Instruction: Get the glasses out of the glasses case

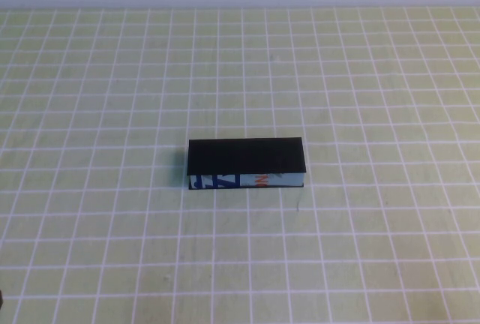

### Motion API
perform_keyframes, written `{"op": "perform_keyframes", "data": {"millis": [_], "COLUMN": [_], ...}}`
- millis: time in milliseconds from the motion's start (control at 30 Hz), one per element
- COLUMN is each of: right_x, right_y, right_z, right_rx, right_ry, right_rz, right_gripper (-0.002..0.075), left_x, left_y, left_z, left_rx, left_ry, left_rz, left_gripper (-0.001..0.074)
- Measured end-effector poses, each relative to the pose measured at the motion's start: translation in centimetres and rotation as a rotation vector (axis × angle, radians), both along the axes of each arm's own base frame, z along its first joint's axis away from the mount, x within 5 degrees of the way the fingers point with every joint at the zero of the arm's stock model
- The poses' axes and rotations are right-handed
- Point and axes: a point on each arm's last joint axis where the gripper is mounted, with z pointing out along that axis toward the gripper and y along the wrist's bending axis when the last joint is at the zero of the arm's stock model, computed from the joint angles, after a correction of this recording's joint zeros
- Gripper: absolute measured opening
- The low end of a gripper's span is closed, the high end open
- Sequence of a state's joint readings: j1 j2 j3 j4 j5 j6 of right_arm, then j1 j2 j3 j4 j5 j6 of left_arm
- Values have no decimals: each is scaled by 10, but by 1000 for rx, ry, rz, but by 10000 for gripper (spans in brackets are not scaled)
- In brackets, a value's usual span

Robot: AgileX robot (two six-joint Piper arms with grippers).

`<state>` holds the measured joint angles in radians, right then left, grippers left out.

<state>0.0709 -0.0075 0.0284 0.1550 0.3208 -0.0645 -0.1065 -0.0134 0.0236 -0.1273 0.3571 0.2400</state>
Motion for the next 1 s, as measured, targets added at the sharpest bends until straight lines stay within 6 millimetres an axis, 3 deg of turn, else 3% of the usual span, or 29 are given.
{"op": "perform_keyframes", "data": {"millis": [267, 500, 600, 733, 833, 1000], "right_x": [0, 0, 0, 0, 0, 0], "right_y": [0, 0, 0, 0, 0, 0], "right_z": [0, 0, 0, 0, 0, 0], "right_rx": [0, 0, 0, 0, 0, 0], "right_ry": [0, 0, 0, 0, 0, 0], "right_rz": [0, 0, 0, 0, 0, 0], "right_gripper": [-18, -18, -18, -18, -18, -18], "left_x": [1, 2, 3, 3, 5, 23], "left_y": [-2, -8, -5, -3, -10, -25], "left_z": [4, 19, 24, 26, 28, 68], "left_rx": [-97, -625, -765, -806, -798, -670], "left_ry": [-25, -89, -133, -144, -41, 181], "left_rz": [-1, 26, 61, 72, 42, -50], "left_gripper": [-4, -4, -4, -4, -4, -4]}}
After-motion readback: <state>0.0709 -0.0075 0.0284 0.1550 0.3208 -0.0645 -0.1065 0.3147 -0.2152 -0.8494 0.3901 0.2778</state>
